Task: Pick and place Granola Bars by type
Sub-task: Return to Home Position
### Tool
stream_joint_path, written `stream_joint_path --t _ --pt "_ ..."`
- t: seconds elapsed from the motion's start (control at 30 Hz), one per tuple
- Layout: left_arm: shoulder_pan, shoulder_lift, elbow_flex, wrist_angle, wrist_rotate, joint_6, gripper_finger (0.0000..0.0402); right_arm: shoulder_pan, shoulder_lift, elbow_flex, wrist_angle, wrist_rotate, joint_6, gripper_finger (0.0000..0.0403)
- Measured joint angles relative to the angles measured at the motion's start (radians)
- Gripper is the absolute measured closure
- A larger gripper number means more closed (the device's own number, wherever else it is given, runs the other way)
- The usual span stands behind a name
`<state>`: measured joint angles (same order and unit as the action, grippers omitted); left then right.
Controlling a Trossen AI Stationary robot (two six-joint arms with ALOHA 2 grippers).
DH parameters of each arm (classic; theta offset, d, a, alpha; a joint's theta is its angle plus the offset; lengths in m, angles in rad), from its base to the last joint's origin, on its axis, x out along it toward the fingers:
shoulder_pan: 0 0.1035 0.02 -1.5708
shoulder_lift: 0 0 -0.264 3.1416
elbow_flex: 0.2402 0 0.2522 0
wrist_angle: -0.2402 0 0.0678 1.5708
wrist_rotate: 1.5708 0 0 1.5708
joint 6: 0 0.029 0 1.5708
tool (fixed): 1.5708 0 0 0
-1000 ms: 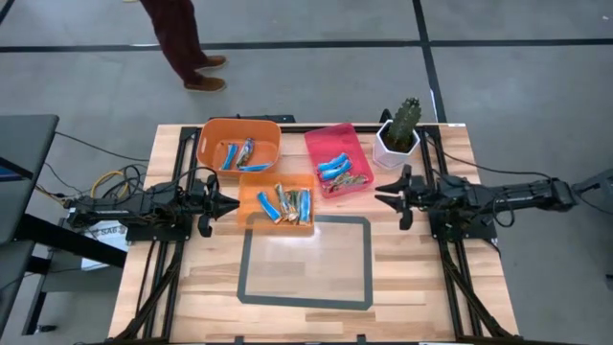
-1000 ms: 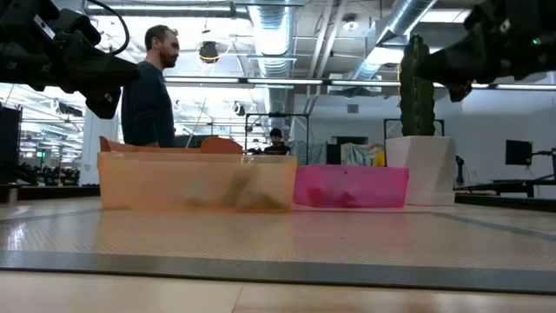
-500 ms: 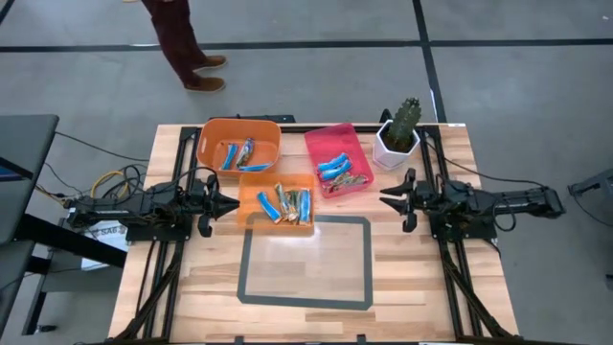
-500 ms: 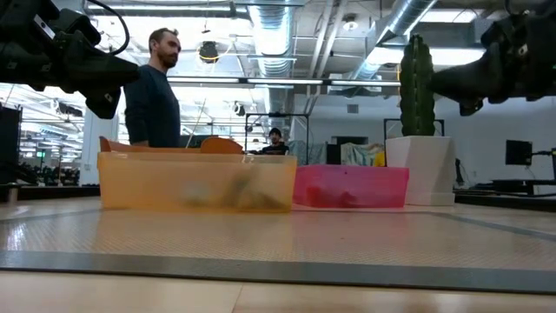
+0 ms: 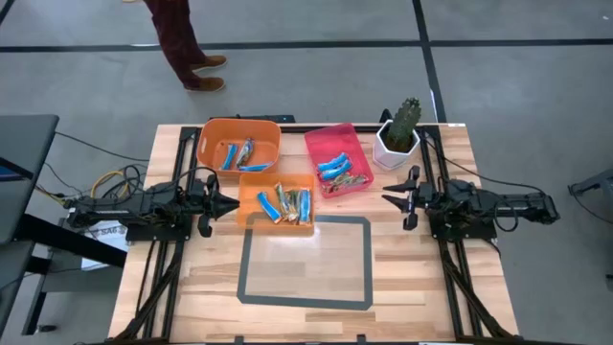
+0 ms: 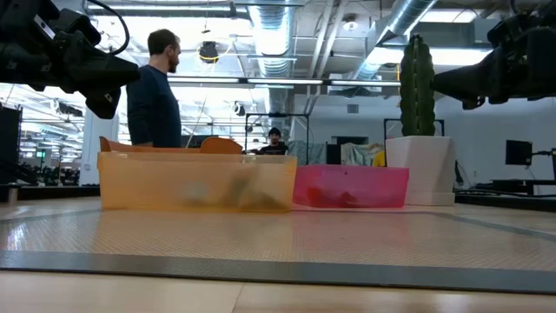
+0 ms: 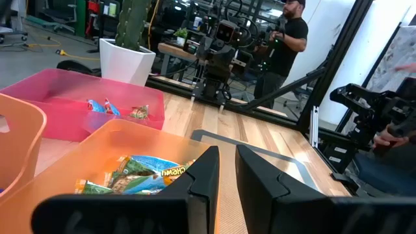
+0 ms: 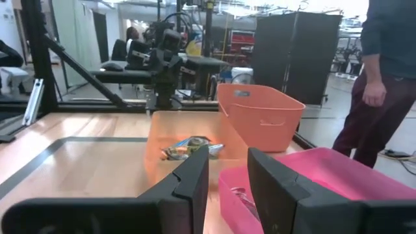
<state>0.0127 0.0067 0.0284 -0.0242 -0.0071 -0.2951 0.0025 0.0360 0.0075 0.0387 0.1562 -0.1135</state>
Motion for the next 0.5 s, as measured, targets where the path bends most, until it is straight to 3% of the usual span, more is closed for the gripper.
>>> stream_joint_path --t 0.5 --pt "0.000 0.000 0.000 0.000 0.000 0.000 0.0358 0.000 0.009 0.009 -0.027 -0.001 0.000 0.0301"
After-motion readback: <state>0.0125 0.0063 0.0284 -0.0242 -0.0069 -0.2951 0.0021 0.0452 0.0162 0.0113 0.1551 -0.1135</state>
